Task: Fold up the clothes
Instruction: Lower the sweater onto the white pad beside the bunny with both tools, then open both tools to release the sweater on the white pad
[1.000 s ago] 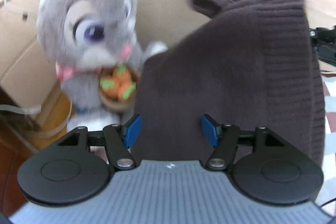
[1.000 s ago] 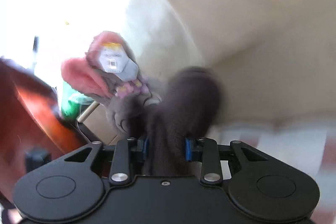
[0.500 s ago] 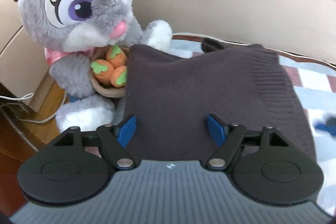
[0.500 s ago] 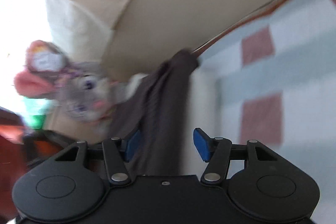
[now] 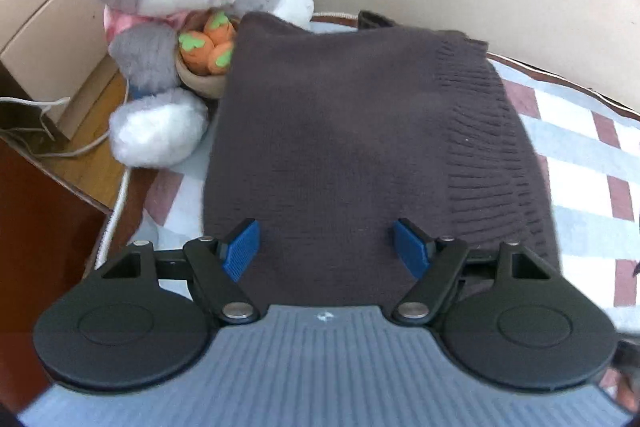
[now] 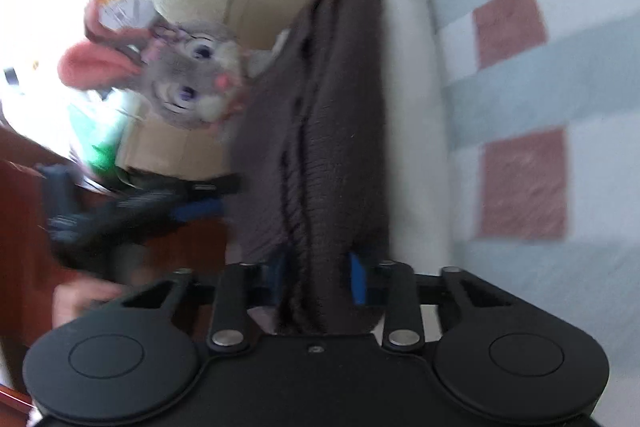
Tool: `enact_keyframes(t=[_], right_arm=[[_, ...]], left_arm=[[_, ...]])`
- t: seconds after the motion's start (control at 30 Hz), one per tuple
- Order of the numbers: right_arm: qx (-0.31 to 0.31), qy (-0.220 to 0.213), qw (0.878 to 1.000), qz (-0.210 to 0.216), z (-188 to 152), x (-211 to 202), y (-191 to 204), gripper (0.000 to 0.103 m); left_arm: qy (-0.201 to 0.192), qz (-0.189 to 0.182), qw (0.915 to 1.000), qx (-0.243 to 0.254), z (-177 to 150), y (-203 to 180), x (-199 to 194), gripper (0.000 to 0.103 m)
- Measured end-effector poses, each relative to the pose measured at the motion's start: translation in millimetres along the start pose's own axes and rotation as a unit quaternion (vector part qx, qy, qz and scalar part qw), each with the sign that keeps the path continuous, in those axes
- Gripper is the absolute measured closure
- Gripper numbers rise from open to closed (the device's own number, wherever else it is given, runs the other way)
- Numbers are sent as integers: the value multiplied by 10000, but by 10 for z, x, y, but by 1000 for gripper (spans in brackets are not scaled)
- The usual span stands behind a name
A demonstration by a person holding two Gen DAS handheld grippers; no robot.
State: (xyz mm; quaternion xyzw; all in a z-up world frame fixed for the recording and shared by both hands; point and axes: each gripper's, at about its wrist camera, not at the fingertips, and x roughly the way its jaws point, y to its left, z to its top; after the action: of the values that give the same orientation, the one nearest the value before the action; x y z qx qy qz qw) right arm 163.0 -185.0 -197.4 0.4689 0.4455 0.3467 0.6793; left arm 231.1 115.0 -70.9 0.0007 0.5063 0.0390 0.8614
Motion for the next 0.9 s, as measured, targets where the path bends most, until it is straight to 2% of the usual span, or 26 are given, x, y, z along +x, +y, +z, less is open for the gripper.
enact_keyframes(t=[0.03,0.1,0.17,0.2,0.27,0.33,0.43,0.5,0.57,0.6,0.63,0.7,0.9], right_arm=[[300,-36,9992,262,-23,-45,8,86],[495,-238,9984,150,-88,-120,6,87],[-228,-381,9936,-1041,-130,-87,23,87],[-365,-355,9908,-1255,-154,-71,-13,87],[-213,-282,9951,-919,-182,-120,-94,87],[-551,-286,9915,-1147,-199,-200,32,83],[-1283,-320,9775,-1644,-255,-347,302,82],[-1683,-355,9705,-1688,-337,-521,492,79],[-2015,-455,9632,-1720,-393,-724,648,68],[-2190,-565,9584,-1742,-420,-827,730,57],[-2347,-661,9533,-1782,-450,-922,808,51],[-2557,-760,9433,-1977,-524,-1067,933,50],[-3008,-908,9202,-2337,-772,-1372,1253,49]], left_arm=[[9,42,10000,-14,-2,-23,41,30],[101,159,9998,78,1,-96,140,29],[198,271,9992,215,-14,-207,210,27],[238,324,9988,278,-28,-268,231,23],[230,512,9975,424,-72,-379,236,22],[168,671,9964,487,-154,-467,164,22],[64,620,9971,443,-292,-578,-96,26],[-62,516,9980,347,-413,-638,-368,25],[-215,437,9984,269,-538,-707,-654,24],[-296,375,9984,289,-605,-754,-794,22],[-394,309,9983,294,-673,-786,-927,21],[-573,183,9978,296,-808,-849,-1185,18],[-607,178,9977,240,-1162,-1098,-1598,11]])
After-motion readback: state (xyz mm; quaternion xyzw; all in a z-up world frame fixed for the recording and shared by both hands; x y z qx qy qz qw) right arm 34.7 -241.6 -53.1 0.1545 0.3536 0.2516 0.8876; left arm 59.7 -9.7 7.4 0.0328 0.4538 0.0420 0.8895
